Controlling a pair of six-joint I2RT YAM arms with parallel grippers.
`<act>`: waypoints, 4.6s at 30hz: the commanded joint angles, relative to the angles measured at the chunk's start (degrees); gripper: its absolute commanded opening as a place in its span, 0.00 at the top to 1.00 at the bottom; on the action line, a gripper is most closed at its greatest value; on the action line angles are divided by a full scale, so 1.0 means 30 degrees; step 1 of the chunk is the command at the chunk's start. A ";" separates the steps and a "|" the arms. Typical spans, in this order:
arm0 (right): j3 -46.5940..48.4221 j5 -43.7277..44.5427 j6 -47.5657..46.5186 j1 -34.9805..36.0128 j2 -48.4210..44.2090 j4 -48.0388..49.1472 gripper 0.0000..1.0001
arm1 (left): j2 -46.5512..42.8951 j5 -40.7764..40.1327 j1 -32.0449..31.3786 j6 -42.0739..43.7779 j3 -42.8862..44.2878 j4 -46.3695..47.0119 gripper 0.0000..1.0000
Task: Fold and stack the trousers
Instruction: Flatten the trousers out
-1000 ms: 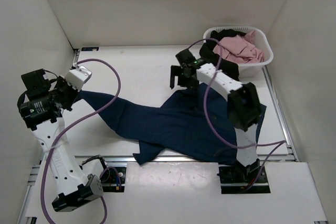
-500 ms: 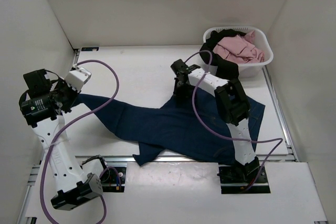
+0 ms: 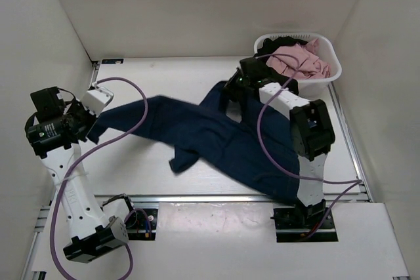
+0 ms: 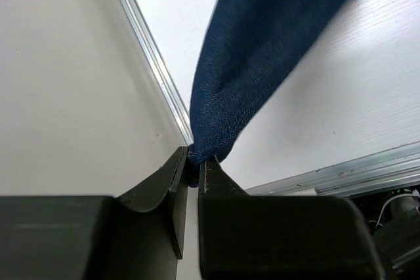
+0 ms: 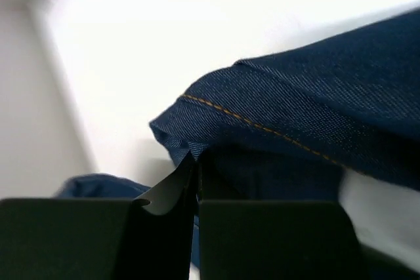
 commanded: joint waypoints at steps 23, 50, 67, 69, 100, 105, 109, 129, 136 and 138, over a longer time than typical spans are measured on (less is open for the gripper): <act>-0.3528 0.2411 0.4383 -0.2865 -0.3811 1.1324 1.00 | -0.1410 -1.0323 -0.0040 0.2806 -0.5957 0.0709 0.86; -0.8977 0.4629 -0.2900 0.2697 -1.4700 -1.3727 0.02 | -0.1234 -0.7721 -0.0214 0.1842 -0.5488 0.3611 0.86; -2.1067 0.5453 1.0585 0.5280 -2.2086 -1.1858 0.02 | 0.0141 -0.7103 -0.0216 0.1282 -0.5283 0.5167 0.86; -2.1828 0.6095 1.2775 0.5280 -2.2907 -1.1857 0.02 | 0.0346 -0.7103 -0.0392 0.1282 -0.5078 0.5167 0.86; -1.7584 1.9544 1.8211 0.5280 -2.9269 -2.5187 1.00 | 0.3042 -1.1234 -0.0336 0.0814 -0.6684 0.9734 0.86; -1.7409 2.2113 1.8095 0.5280 -2.9528 -2.5187 1.00 | 0.4883 -1.2404 0.1566 0.2539 -0.6752 1.2835 0.86; -1.6152 2.4316 1.6081 0.5280 -2.8832 -2.5187 1.00 | 0.8691 -1.2406 0.4376 0.2279 -0.1952 1.2639 0.86; -1.5768 2.2419 1.1647 0.0214 -2.6223 -2.5187 0.90 | 0.4191 -1.1234 0.4384 0.4124 -1.0023 1.1143 0.86; -1.6207 2.1919 1.2584 -0.1312 -2.7064 -2.5187 1.00 | 0.2372 -1.0358 0.4384 0.4679 -1.0412 1.0557 0.86; -1.6033 2.2561 1.2381 -0.1488 -2.7275 -2.5187 1.00 | 0.2135 -0.9598 0.4384 0.4507 -0.9798 1.0557 0.86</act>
